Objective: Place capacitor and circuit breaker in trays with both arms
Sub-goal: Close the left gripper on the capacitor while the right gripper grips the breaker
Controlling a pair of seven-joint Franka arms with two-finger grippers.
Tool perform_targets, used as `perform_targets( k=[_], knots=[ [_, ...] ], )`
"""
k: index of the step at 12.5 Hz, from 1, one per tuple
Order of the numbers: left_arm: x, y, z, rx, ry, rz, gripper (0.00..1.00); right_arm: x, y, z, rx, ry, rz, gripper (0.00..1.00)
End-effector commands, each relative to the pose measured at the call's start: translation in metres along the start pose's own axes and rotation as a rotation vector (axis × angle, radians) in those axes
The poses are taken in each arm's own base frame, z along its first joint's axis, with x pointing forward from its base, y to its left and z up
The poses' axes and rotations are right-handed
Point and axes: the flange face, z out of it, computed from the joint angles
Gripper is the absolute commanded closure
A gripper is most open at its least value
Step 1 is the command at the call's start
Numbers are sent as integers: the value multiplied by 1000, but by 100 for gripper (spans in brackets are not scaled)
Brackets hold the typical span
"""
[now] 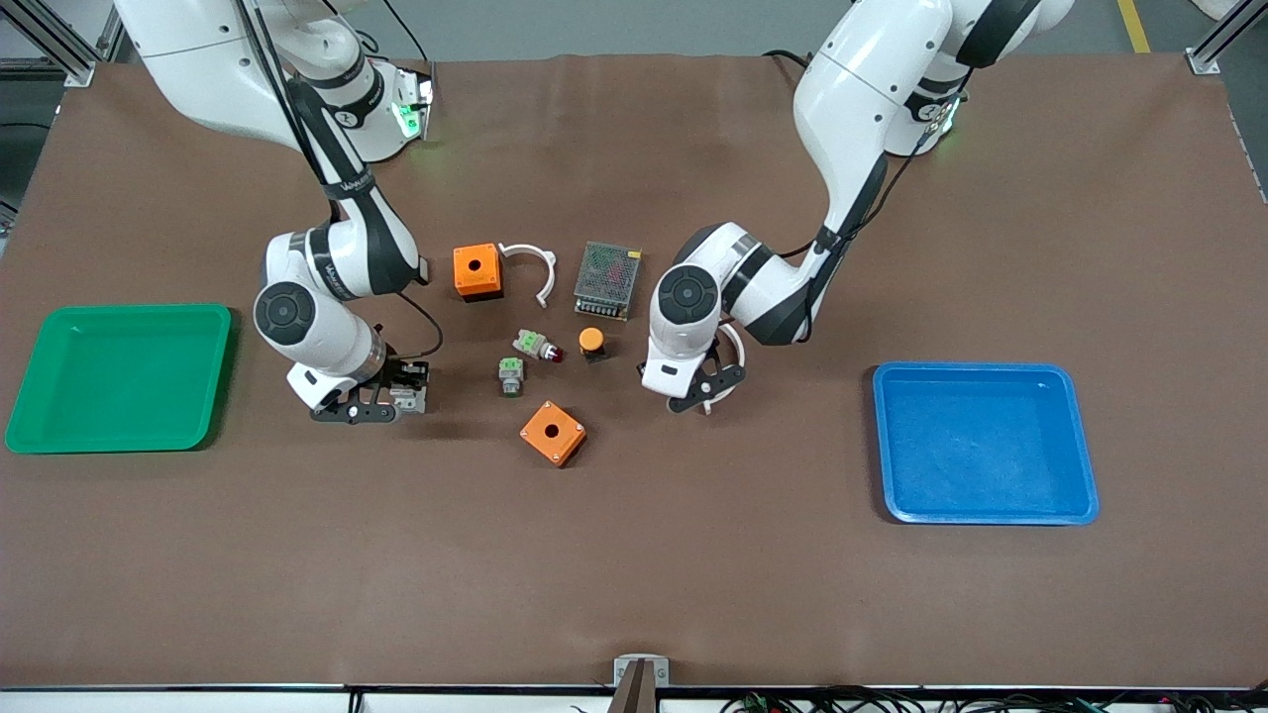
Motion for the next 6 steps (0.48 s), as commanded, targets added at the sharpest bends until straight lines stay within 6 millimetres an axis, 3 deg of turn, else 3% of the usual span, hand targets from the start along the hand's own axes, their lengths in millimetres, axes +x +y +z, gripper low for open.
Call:
perform_targets(
  k=[1, 3, 6],
  knots=[
    [19, -8, -56, -16, 43, -5, 100, 8, 16, -26, 6, -5, 43, 77],
    [55, -24, -86, -48, 63, 20, 100, 22, 43, -66, 7, -40, 80, 77],
    [105, -54, -138, -86, 96, 75, 100, 44, 111, -128, 9, -94, 114, 77]
  ],
)
